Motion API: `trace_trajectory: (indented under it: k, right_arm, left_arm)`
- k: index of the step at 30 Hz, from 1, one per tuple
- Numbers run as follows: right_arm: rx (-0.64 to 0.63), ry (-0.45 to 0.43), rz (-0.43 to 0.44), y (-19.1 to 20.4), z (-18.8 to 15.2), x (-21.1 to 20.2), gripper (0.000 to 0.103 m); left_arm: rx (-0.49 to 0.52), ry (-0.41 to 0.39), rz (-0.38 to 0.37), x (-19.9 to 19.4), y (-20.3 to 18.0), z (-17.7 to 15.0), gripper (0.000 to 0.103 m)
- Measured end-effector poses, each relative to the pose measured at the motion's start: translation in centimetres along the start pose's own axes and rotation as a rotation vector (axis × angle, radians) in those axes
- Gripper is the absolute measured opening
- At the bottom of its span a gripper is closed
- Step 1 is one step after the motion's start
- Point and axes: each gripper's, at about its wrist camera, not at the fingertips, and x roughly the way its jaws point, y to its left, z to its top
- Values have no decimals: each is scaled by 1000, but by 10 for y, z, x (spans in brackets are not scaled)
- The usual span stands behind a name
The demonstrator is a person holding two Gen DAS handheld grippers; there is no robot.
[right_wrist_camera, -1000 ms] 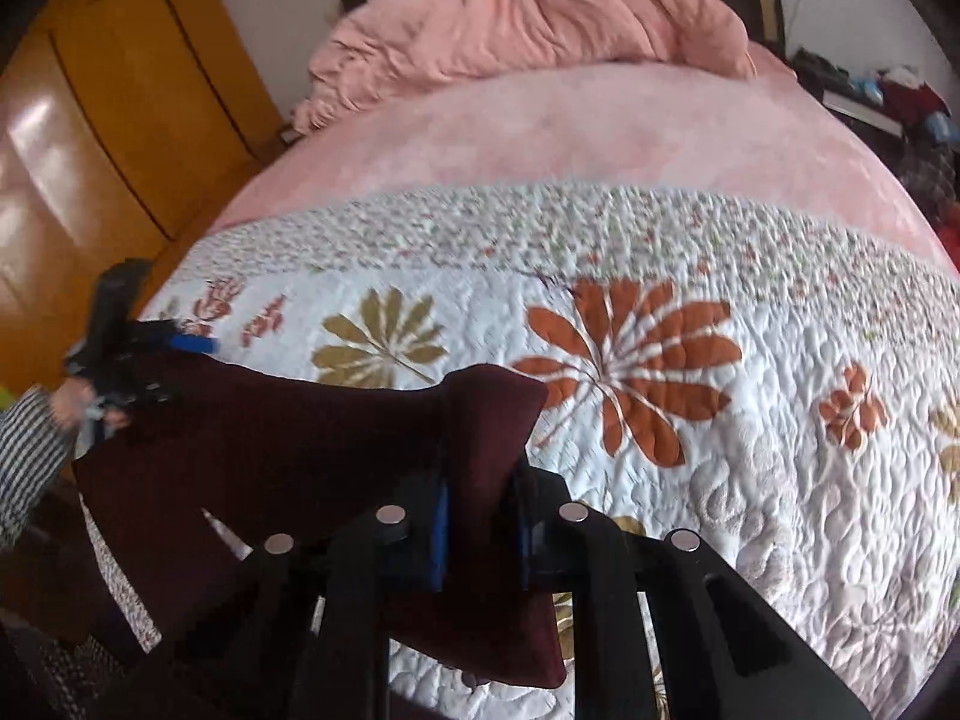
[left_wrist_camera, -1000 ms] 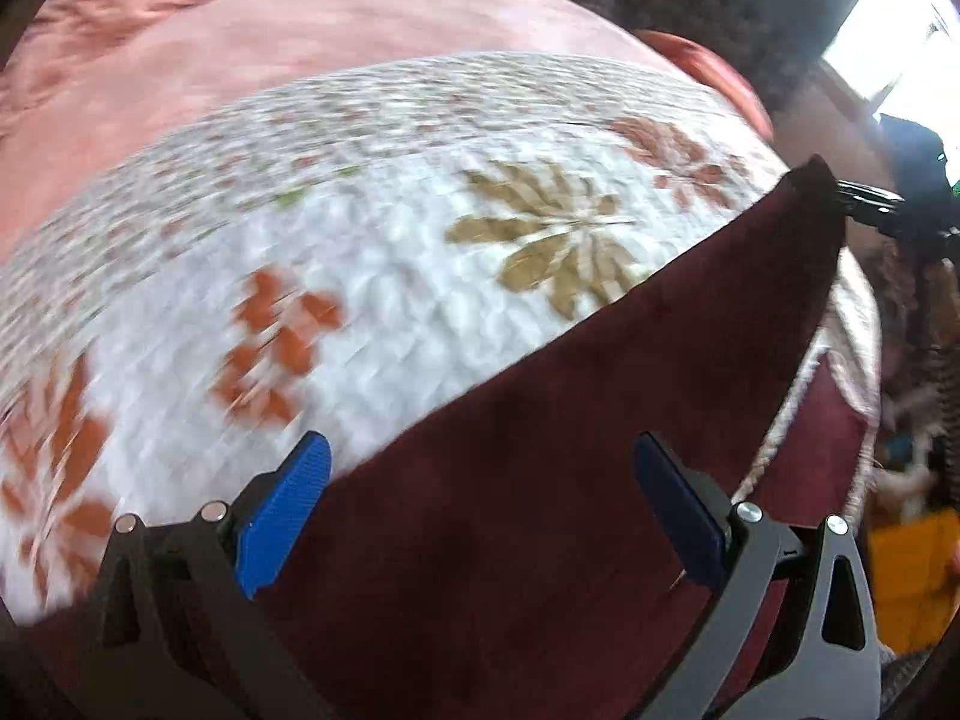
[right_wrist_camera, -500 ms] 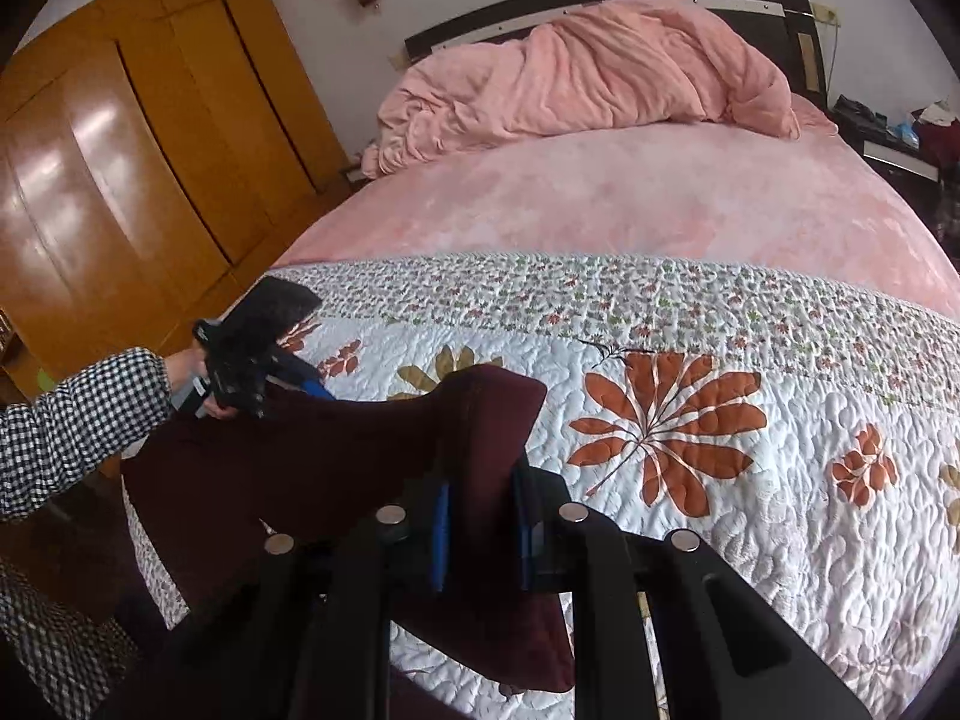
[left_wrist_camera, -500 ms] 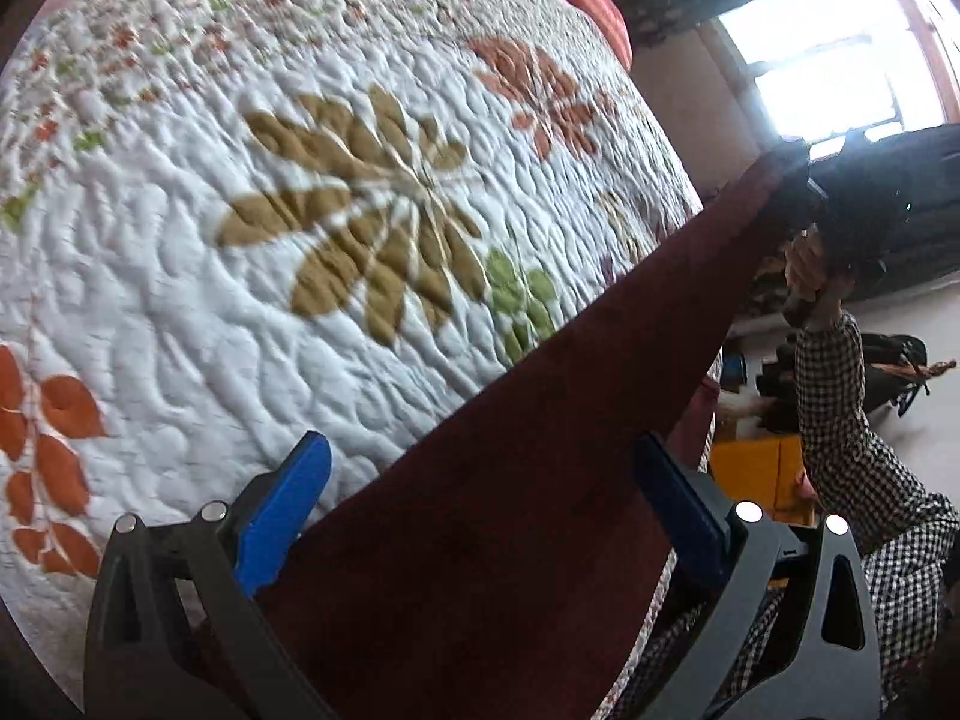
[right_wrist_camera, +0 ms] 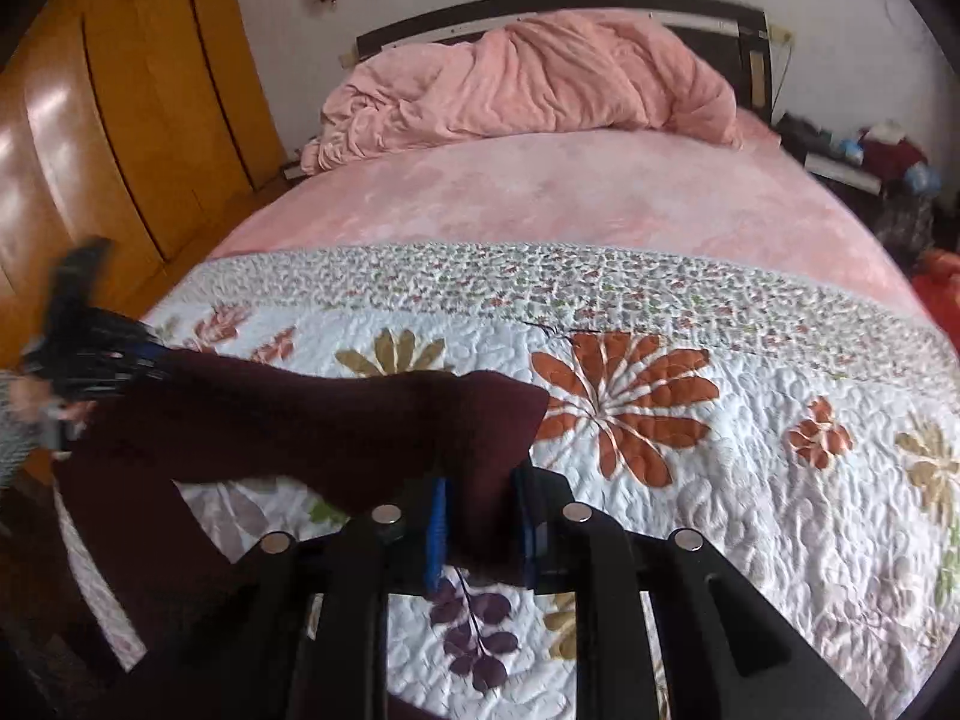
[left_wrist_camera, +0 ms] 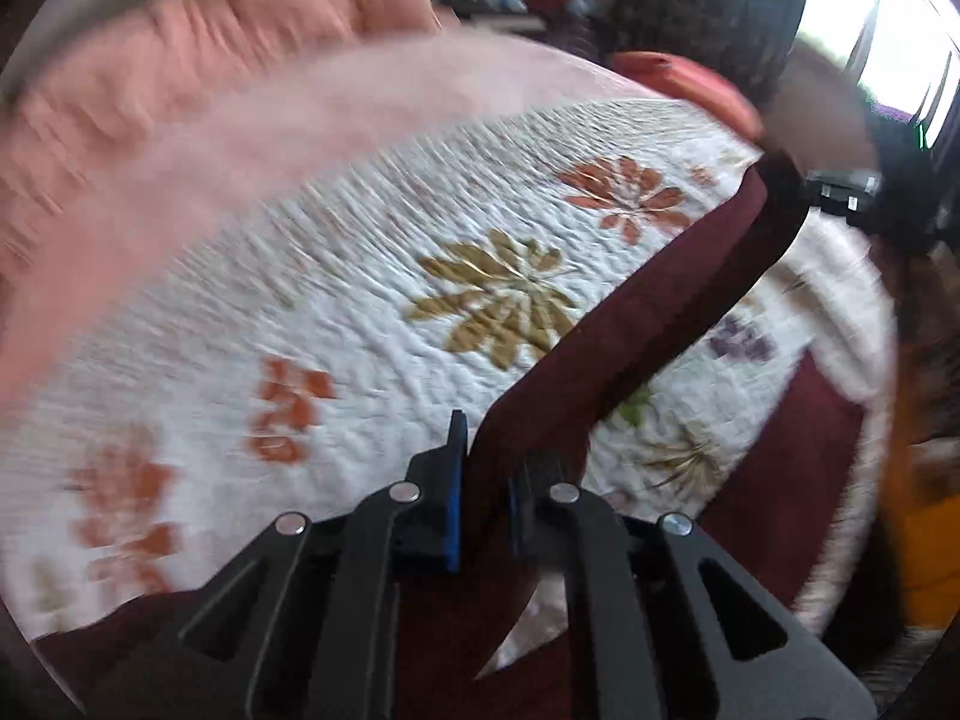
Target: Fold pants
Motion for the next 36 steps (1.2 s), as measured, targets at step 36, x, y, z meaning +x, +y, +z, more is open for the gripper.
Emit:
trace_trajectory:
  k: [36]
  right_arm:
    - [936,128,229,0,-210,-24,56]
  left_arm:
    - [-107,28,145,6,-109,-160,14]
